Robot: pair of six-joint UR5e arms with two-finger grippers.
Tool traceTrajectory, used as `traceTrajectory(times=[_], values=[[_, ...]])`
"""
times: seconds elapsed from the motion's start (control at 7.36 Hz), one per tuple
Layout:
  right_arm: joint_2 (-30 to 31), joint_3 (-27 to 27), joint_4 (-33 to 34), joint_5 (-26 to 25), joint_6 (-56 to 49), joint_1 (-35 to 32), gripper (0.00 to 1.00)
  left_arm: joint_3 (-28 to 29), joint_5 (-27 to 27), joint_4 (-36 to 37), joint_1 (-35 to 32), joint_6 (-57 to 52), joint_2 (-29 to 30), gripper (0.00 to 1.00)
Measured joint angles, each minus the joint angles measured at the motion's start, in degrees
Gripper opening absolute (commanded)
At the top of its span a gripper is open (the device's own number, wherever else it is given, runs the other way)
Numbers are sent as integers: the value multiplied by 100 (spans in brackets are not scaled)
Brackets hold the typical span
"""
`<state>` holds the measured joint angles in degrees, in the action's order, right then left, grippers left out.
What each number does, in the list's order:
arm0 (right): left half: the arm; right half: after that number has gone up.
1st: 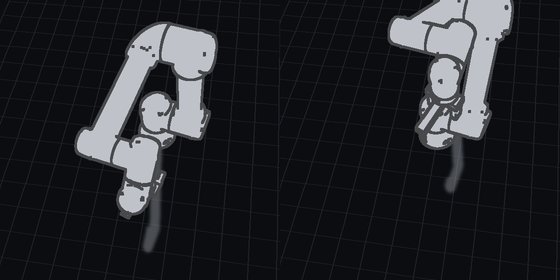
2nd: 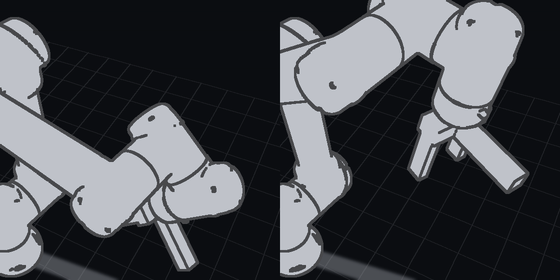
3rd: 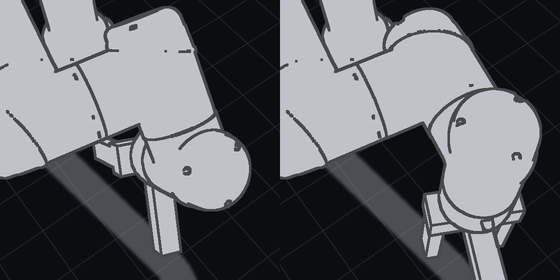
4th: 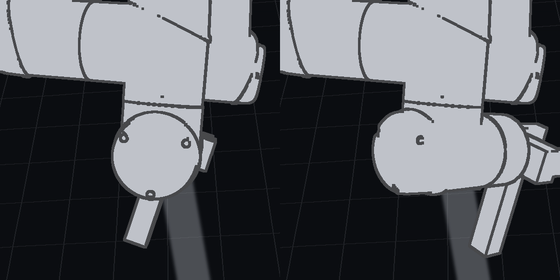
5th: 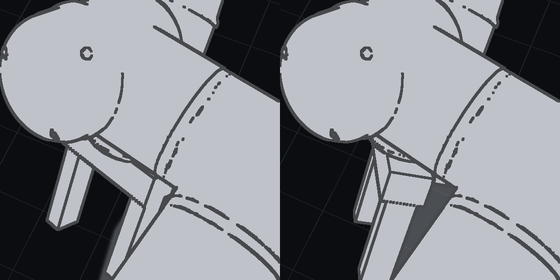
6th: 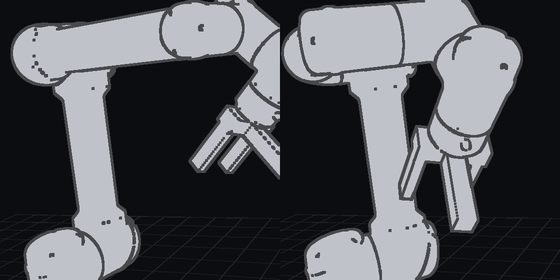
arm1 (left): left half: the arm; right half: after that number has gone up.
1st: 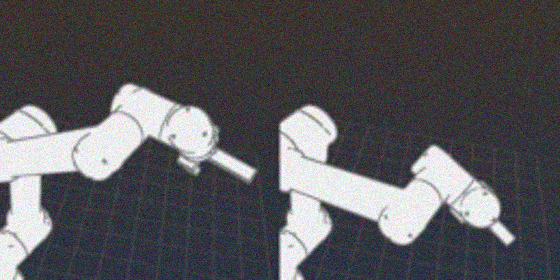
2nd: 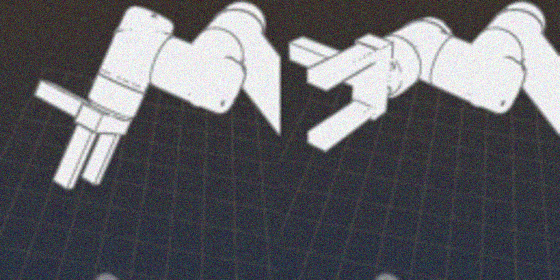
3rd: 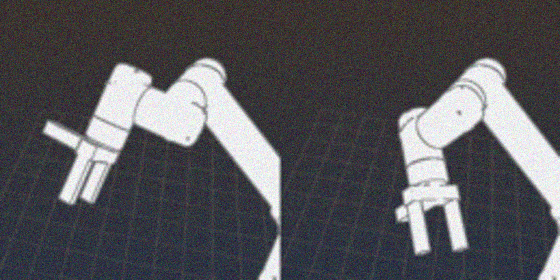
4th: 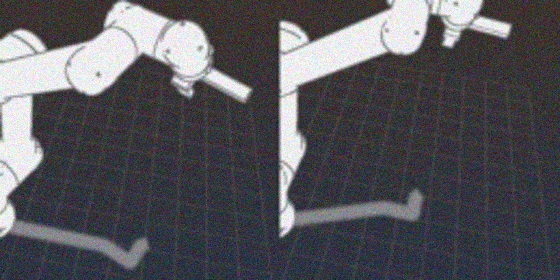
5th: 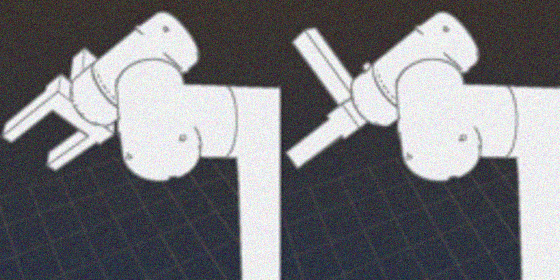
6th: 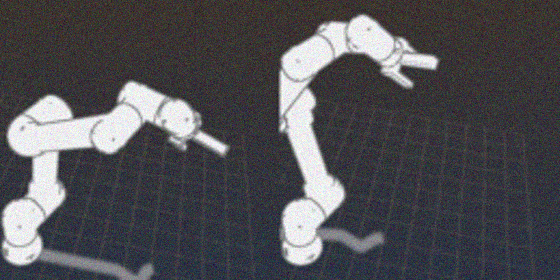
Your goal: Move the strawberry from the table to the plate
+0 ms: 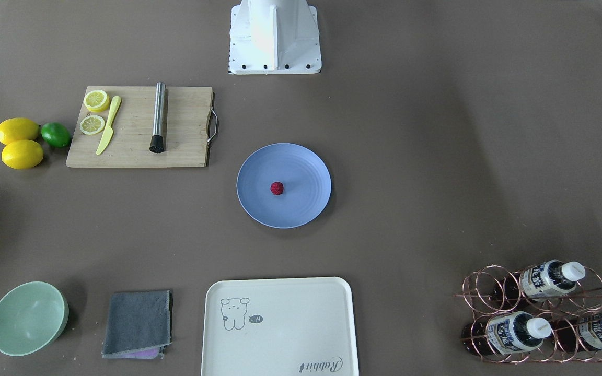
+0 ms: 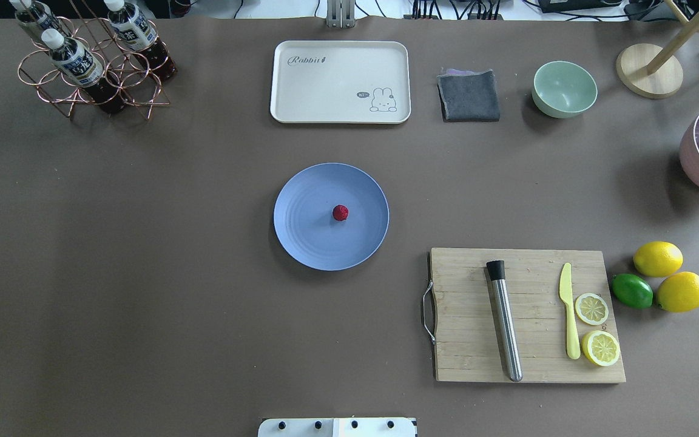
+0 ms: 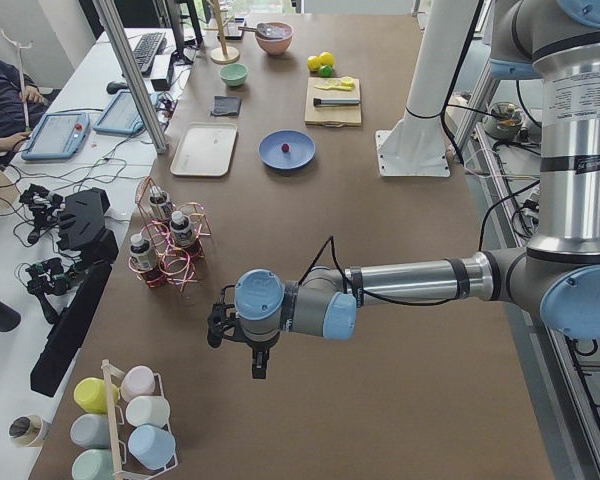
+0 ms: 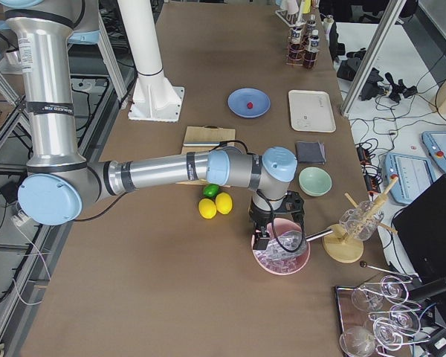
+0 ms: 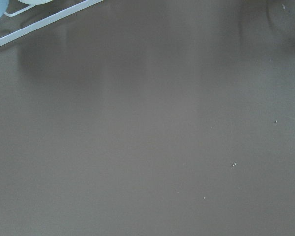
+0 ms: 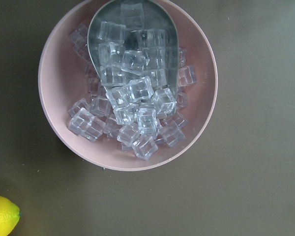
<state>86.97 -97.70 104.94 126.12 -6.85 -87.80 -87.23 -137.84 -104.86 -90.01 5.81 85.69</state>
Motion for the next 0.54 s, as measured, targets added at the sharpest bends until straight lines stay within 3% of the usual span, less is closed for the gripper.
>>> traceTrajectory(times=[0.54], values=[[8,1,0,0,-5,0,100,37,-7,4,-7,9,0,98]])
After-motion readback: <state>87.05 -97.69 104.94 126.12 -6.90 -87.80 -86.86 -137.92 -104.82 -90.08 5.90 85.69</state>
